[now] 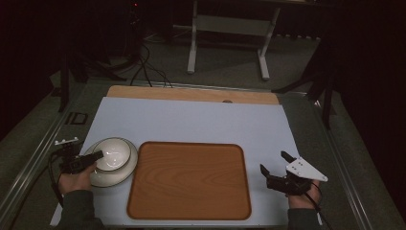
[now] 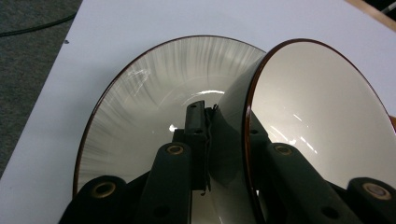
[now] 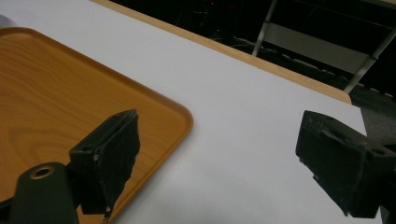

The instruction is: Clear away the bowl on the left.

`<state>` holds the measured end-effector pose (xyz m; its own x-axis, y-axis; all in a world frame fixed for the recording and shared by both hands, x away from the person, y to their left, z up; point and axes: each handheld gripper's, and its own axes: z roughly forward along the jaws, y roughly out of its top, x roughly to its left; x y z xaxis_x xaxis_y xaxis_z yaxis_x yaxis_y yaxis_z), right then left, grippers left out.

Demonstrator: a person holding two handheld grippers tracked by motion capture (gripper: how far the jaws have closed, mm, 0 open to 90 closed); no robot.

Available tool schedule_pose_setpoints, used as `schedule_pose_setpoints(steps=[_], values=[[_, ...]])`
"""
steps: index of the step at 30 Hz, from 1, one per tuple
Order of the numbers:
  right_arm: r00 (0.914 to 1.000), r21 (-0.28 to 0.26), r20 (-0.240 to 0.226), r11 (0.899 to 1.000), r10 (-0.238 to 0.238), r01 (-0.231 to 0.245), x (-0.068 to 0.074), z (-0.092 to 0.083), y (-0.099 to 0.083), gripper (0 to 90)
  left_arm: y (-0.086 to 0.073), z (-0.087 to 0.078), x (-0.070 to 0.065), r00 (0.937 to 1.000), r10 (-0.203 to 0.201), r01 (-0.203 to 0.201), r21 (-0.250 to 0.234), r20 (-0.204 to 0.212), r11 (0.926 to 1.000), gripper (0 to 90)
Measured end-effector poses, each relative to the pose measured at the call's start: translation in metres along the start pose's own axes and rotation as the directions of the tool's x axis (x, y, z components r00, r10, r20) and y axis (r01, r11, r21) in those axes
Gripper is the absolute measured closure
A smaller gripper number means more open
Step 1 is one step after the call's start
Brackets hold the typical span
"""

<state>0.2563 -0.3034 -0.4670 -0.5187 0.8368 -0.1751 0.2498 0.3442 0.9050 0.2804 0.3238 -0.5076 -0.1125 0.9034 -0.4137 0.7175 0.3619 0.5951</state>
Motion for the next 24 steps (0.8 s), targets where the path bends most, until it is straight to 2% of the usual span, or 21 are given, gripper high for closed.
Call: schedule_pose_setpoints(steps=[7,10,15,18,20,24], values=[[1.0000,0.000,0.000,1.000,0.000,0.000,0.000,0.000,0.000,13.3,0.000,-0.004,0.003,0.9982,-0.036,0.038,-0.029,0.048,0.9989,79.3],[1.0000,0.001,-0.001,1.000,-0.001,0.001,0.000,0.000,0.000,13.3,0.000,-0.006,0.003,0.9962,-0.042,0.046,-0.047,0.077,0.9979,79.3],[1.0000,0.002,-0.002,1.000,-0.001,0.001,0.000,0.000,0.000,13.3,0.000,-0.008,0.003,0.9939,-0.046,0.052,-0.061,0.100,0.9968,79.1],[1.0000,0.002,-0.001,1.000,0.000,0.000,0.000,0.000,0.000,13.3,0.000,-0.009,0.003,0.9911,-0.051,0.060,-0.068,0.123,0.9959,79.0],[1.0000,0.002,0.000,1.000,0.000,0.000,0.000,0.000,0.000,13.3,0.000,-0.011,0.004,0.9847,-0.059,0.073,-0.076,0.164,0.9945,79.0],[1.0000,0.001,-0.001,1.000,-0.001,0.001,0.000,0.000,0.000,13.3,0.000,-0.012,0.002,0.9804,-0.058,0.076,-0.087,0.188,0.9933,79.1]])
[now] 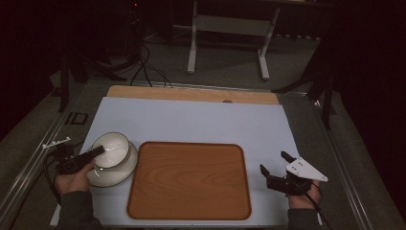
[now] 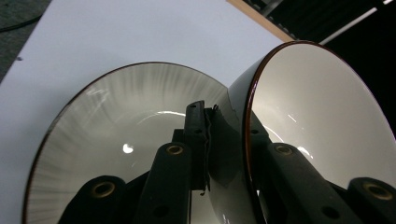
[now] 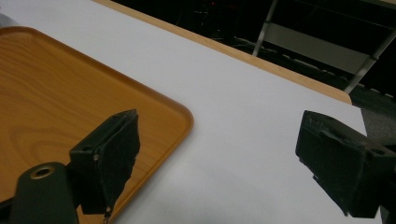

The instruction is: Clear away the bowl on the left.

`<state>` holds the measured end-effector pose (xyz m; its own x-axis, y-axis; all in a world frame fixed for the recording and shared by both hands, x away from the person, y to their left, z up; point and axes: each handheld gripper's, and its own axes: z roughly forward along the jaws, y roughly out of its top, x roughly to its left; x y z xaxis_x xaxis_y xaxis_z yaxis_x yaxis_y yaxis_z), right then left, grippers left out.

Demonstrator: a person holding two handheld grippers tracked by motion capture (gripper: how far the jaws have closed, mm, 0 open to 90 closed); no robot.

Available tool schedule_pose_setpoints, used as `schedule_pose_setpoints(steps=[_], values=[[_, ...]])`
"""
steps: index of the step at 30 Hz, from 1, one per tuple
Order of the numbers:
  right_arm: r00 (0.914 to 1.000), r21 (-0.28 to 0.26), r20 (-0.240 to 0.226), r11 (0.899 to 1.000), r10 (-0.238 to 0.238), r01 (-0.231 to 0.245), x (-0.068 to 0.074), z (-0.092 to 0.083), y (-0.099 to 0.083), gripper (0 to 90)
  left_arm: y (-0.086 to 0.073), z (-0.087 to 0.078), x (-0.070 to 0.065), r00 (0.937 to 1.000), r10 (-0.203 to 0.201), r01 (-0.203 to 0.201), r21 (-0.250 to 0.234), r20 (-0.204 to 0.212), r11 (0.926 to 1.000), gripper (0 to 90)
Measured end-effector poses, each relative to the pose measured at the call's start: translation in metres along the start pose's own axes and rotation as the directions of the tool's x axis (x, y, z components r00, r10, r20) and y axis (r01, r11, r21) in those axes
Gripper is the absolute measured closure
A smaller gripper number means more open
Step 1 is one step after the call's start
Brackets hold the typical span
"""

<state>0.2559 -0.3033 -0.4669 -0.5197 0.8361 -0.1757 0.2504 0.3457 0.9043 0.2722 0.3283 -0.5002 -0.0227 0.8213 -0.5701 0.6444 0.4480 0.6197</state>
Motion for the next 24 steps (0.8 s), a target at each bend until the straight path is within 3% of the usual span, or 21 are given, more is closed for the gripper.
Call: schedule_pose_setpoints(steps=[7,13,24], values=[[1.0000,0.001,-0.001,1.000,0.000,0.000,0.000,0.000,0.000,13.4,-0.001,0.000,-0.007,0.9991,0.038,-0.038,-0.008,0.018,0.9993,79.1],[1.0000,0.000,-0.002,1.000,-0.001,0.001,0.000,0.000,0.000,13.4,-0.002,0.001,-0.013,0.9977,0.045,-0.044,-0.015,0.051,0.9989,79.1],[1.0000,-0.001,-0.002,1.000,0.001,-0.001,0.000,0.000,0.000,13.4,-0.004,0.004,-0.026,0.9945,0.072,-0.072,-0.010,0.076,0.9974,79.1]])
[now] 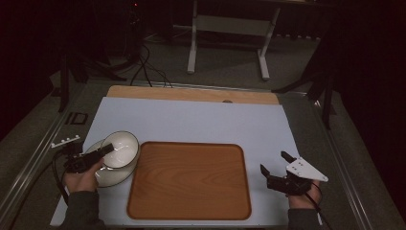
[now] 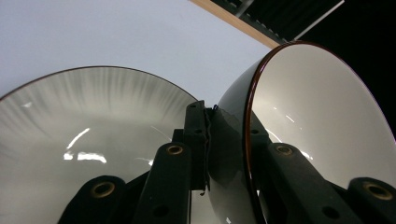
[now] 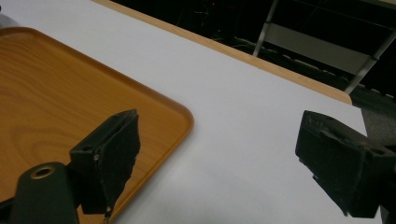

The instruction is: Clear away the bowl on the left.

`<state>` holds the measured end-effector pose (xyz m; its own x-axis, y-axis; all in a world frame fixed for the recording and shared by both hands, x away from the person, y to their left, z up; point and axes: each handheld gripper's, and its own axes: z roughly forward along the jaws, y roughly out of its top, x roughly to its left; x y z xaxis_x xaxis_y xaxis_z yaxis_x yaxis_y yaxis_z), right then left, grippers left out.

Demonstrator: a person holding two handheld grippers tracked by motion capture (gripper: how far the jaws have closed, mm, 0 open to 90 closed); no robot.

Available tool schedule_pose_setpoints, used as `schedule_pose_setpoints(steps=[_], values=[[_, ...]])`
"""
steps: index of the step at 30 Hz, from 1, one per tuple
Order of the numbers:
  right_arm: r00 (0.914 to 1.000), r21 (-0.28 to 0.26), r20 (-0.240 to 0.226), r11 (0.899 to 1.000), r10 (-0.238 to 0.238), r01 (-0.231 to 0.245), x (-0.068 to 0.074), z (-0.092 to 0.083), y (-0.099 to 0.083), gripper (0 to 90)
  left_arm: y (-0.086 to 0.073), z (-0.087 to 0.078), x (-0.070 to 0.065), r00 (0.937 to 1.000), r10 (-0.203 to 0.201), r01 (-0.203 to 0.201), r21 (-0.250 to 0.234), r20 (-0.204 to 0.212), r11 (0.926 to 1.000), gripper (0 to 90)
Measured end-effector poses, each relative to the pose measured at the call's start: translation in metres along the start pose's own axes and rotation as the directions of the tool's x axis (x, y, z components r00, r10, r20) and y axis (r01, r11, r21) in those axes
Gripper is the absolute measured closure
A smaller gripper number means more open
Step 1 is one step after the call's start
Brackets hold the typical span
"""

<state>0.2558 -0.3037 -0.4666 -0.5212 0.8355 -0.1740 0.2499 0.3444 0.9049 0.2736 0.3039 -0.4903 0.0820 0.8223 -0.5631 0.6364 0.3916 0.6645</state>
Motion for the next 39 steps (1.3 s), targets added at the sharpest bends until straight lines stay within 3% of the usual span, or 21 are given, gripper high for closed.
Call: schedule_pose_setpoints(steps=[7,19,39], values=[[1.0000,-0.002,0.000,1.000,0.002,-0.002,0.000,0.000,0.000,13.4,-0.002,0.006,-0.010,0.9998,0.014,-0.015,0.020,0.017,0.9997,79.0],[1.0000,-0.005,-0.002,1.000,0.005,-0.005,-0.001,-0.001,0.000,13.4,-0.003,0.005,-0.014,0.9991,0.012,-0.013,0.025,0.040,0.9996,78.9],[1.0000,-0.006,-0.002,1.000,0.003,-0.003,-0.001,-0.001,0.000,13.5,-0.007,0.014,-0.034,0.9962,0.059,-0.063,0.063,0.063,0.9960,78.8]])
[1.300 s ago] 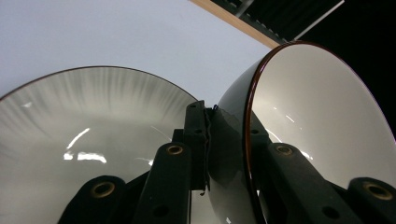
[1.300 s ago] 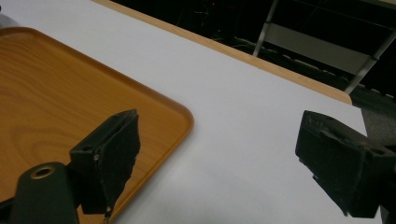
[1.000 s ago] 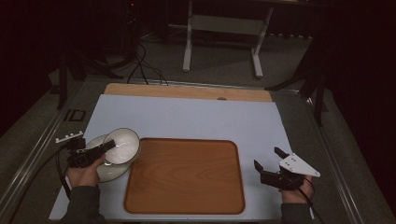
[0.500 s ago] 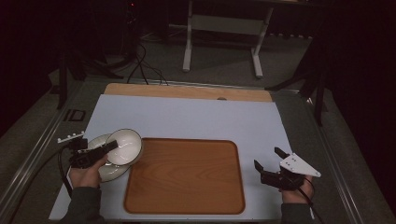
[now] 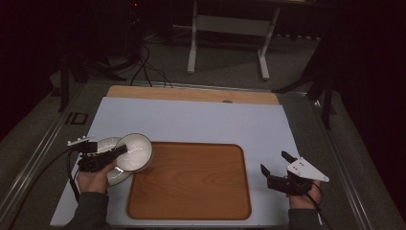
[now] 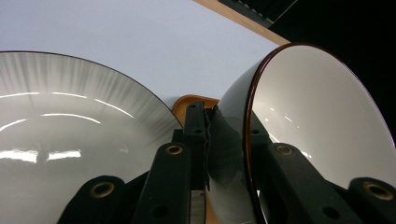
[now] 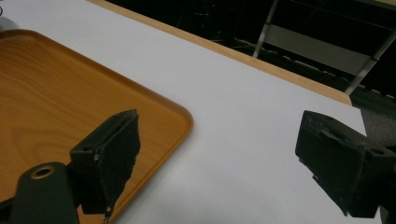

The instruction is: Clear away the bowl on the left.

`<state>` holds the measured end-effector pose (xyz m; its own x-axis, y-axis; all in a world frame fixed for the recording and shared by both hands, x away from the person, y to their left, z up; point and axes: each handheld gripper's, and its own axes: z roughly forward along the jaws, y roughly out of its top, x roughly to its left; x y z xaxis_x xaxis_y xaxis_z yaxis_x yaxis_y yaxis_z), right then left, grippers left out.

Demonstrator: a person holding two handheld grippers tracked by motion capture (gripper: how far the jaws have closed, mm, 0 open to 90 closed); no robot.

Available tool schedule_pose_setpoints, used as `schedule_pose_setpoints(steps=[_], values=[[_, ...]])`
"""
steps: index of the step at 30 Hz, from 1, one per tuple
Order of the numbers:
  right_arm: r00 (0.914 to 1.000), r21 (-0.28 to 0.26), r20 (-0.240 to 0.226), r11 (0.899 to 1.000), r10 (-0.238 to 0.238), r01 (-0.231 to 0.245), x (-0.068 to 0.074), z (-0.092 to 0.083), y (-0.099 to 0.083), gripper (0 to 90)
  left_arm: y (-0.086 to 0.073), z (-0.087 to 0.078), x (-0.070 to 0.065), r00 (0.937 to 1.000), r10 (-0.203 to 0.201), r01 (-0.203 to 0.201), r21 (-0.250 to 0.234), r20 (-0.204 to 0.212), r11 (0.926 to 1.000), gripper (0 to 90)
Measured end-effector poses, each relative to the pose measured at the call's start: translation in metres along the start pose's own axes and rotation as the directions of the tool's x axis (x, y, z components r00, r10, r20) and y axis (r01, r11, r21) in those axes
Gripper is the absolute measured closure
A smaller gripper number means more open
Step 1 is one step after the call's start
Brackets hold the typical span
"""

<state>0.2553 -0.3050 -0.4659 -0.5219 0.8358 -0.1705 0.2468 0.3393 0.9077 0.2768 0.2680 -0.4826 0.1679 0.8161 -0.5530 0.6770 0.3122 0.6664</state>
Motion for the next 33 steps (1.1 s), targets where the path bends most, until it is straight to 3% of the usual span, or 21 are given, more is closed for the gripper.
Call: schedule_pose_setpoints(steps=[33], values=[[0.9999,0.000,-0.008,1.000,-0.007,0.007,0.000,0.000,0.000,13.7,-0.005,0.014,-0.023,0.9982,0.031,-0.033,0.039,0.052,0.9987,78.6]])
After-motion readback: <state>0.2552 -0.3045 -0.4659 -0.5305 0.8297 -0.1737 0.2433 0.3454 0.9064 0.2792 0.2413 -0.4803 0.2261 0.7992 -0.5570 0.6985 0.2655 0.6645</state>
